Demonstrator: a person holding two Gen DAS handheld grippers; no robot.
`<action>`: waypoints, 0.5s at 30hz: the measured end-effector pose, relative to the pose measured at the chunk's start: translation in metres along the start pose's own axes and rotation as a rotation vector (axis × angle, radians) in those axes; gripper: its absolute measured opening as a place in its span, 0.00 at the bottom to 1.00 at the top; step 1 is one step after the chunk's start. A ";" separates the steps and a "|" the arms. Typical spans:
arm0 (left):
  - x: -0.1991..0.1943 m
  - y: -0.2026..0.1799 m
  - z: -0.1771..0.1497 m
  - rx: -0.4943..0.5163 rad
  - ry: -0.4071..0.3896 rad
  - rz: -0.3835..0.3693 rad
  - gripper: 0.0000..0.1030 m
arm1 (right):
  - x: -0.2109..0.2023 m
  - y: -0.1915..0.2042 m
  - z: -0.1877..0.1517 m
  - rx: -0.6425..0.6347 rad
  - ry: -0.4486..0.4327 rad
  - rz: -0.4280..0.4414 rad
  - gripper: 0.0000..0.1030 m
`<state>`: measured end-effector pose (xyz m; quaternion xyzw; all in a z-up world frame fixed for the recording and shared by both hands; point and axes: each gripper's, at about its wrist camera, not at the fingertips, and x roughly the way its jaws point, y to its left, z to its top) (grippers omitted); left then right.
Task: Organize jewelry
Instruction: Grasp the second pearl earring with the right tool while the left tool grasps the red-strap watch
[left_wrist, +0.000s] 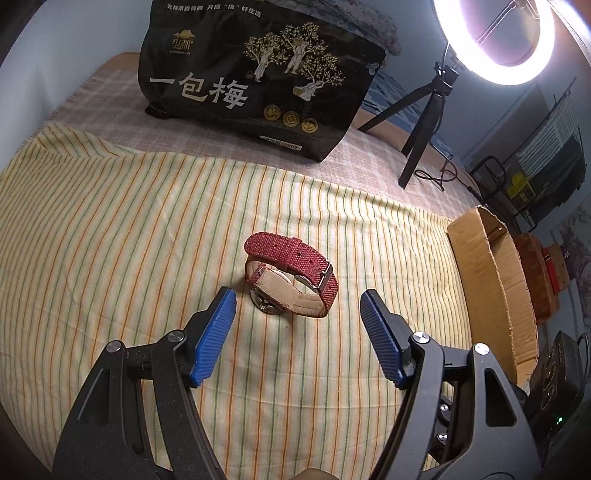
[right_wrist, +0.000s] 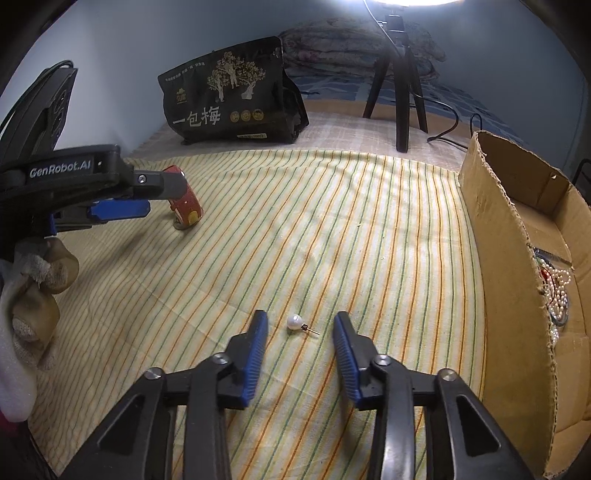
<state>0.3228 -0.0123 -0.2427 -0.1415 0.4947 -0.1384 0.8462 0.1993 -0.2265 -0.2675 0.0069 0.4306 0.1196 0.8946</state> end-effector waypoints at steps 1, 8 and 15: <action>0.001 -0.001 0.000 0.001 0.002 -0.002 0.70 | 0.000 0.000 0.000 -0.007 -0.004 -0.001 0.30; 0.008 -0.003 0.000 0.010 0.024 0.005 0.58 | -0.001 -0.004 -0.001 0.009 -0.008 0.016 0.16; 0.009 -0.003 0.000 0.011 0.013 0.009 0.41 | -0.002 -0.003 -0.001 0.003 -0.010 0.016 0.15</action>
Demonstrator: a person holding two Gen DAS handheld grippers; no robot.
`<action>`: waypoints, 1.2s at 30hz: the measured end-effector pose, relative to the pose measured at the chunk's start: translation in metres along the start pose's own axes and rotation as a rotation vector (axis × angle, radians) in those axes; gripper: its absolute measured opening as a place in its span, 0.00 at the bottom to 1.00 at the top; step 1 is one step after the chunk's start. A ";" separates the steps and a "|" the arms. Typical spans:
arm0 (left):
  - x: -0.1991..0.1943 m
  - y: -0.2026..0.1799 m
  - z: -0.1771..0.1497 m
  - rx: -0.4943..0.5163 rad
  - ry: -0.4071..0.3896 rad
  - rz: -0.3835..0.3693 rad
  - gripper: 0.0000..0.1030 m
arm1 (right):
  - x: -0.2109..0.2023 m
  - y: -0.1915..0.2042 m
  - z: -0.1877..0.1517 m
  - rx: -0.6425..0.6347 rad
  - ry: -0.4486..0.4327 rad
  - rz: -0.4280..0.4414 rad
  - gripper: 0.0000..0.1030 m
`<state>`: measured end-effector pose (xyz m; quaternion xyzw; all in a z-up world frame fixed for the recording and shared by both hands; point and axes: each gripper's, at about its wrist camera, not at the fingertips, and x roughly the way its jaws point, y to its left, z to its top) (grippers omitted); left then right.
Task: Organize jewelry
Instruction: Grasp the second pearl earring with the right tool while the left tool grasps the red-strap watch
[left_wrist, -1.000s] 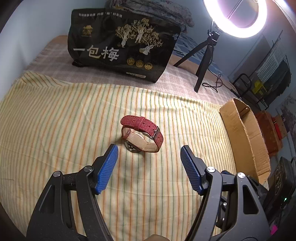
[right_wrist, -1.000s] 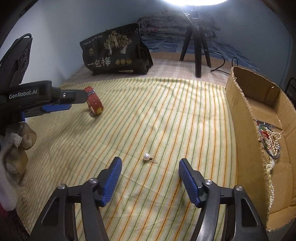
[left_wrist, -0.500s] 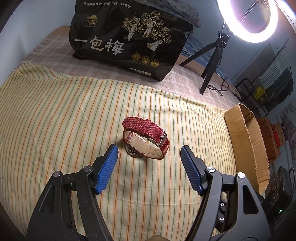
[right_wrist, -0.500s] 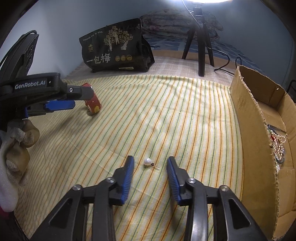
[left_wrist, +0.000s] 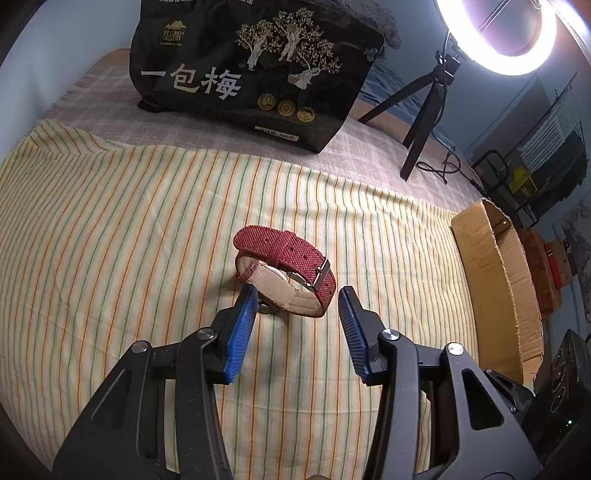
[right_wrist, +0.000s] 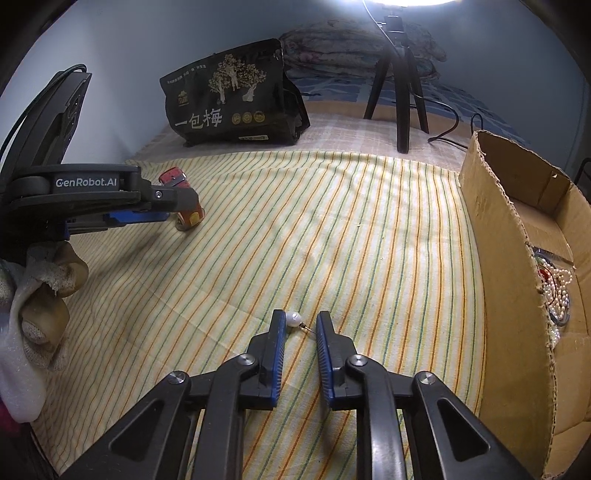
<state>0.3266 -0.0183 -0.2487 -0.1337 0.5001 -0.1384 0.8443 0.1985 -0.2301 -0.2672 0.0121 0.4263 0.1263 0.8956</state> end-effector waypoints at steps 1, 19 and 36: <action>0.000 0.000 0.000 -0.001 -0.002 -0.003 0.37 | 0.000 0.000 0.000 -0.002 0.000 0.000 0.15; -0.009 0.000 0.005 0.008 -0.051 -0.047 0.05 | -0.003 0.005 0.003 -0.023 -0.005 0.015 0.00; -0.014 -0.002 0.005 0.014 -0.067 -0.051 0.04 | 0.001 0.017 0.009 -0.128 0.001 0.013 0.35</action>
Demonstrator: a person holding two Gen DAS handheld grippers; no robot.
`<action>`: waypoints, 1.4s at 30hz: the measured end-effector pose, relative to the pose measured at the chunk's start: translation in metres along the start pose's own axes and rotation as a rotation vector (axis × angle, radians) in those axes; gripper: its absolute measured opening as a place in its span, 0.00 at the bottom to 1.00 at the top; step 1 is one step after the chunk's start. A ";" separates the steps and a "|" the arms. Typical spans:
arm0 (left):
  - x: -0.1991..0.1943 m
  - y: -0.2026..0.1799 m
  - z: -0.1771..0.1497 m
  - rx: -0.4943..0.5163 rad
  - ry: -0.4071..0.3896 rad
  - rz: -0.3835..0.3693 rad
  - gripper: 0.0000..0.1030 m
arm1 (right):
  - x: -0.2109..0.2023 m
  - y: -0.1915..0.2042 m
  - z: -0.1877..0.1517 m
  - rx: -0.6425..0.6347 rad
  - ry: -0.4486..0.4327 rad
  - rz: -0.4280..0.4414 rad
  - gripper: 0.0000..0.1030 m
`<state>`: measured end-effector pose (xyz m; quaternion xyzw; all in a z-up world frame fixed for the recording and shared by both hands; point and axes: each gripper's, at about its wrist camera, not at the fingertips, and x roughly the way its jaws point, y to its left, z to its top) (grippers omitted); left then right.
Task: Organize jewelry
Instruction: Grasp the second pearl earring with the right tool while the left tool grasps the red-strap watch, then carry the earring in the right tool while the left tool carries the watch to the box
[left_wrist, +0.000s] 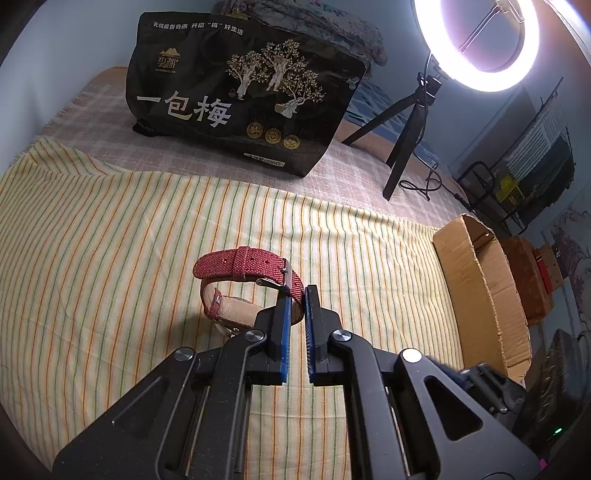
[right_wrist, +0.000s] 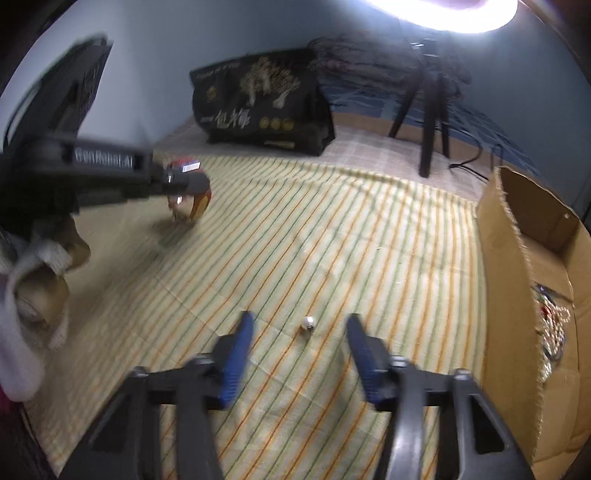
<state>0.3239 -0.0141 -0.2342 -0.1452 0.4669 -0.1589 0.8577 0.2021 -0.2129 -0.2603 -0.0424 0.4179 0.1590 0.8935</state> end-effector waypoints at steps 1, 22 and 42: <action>0.000 0.000 0.000 0.000 -0.001 0.000 0.04 | 0.003 0.000 0.000 -0.005 0.010 -0.001 0.29; -0.025 -0.017 0.003 0.021 -0.040 -0.018 0.04 | -0.039 -0.011 0.017 0.049 -0.086 0.007 0.06; -0.057 -0.096 -0.003 0.111 -0.080 -0.104 0.04 | -0.125 -0.074 0.010 0.166 -0.216 -0.082 0.06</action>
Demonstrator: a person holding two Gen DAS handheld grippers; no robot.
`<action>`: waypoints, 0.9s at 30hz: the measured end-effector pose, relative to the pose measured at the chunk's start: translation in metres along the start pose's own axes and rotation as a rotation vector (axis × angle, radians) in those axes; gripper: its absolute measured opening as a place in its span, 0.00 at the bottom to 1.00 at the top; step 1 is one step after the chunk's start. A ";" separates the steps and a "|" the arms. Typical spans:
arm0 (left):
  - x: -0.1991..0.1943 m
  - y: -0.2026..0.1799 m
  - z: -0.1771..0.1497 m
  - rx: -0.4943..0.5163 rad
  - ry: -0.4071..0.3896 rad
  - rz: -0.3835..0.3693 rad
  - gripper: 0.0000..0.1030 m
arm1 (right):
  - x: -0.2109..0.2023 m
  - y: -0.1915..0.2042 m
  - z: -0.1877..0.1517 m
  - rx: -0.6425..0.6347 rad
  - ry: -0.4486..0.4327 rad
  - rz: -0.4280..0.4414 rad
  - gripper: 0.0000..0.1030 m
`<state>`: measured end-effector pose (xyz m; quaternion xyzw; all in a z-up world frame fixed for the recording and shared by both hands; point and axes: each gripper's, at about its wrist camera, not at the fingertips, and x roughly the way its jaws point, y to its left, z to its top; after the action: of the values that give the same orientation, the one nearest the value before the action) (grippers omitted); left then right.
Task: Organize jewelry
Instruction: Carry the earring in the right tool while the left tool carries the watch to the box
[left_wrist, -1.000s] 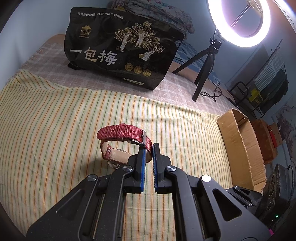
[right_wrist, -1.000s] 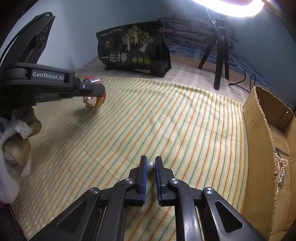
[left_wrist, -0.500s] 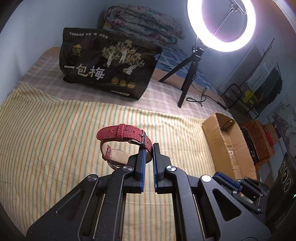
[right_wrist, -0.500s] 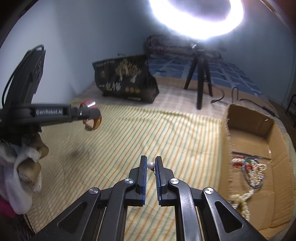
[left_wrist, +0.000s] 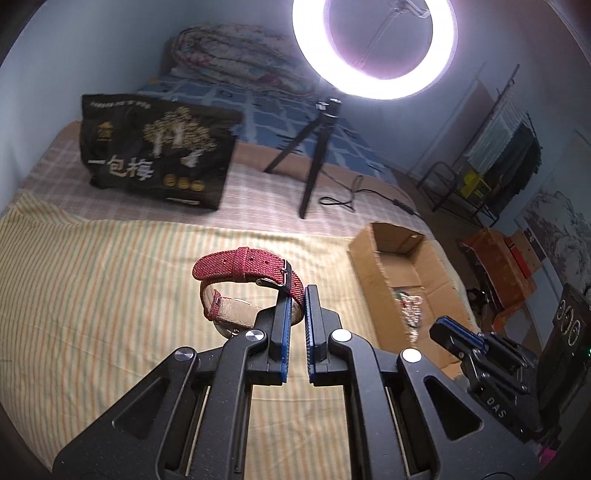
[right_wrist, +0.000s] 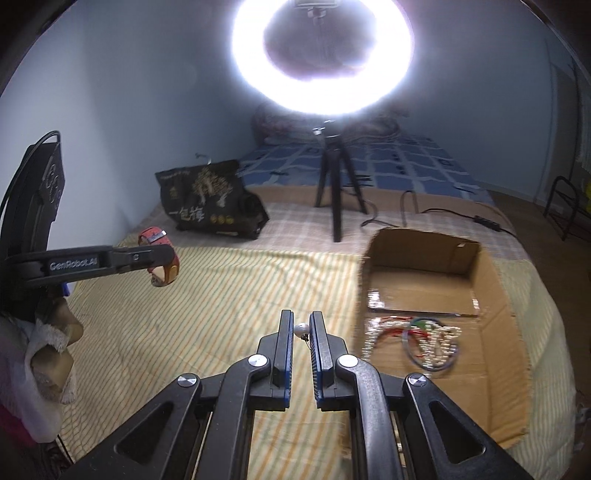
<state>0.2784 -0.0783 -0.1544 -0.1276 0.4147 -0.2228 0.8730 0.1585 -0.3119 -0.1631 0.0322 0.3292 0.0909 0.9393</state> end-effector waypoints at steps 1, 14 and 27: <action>0.000 -0.007 -0.001 0.012 -0.001 -0.004 0.04 | -0.004 -0.004 0.000 0.006 -0.004 -0.006 0.06; 0.013 -0.085 -0.013 0.109 0.020 -0.080 0.04 | -0.035 -0.074 0.000 0.126 -0.031 -0.066 0.06; 0.038 -0.143 -0.029 0.179 0.062 -0.114 0.04 | -0.027 -0.121 0.015 0.183 -0.044 -0.079 0.06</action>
<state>0.2368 -0.2221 -0.1395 -0.0656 0.4119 -0.3121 0.8536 0.1653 -0.4358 -0.1498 0.1070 0.3164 0.0224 0.9423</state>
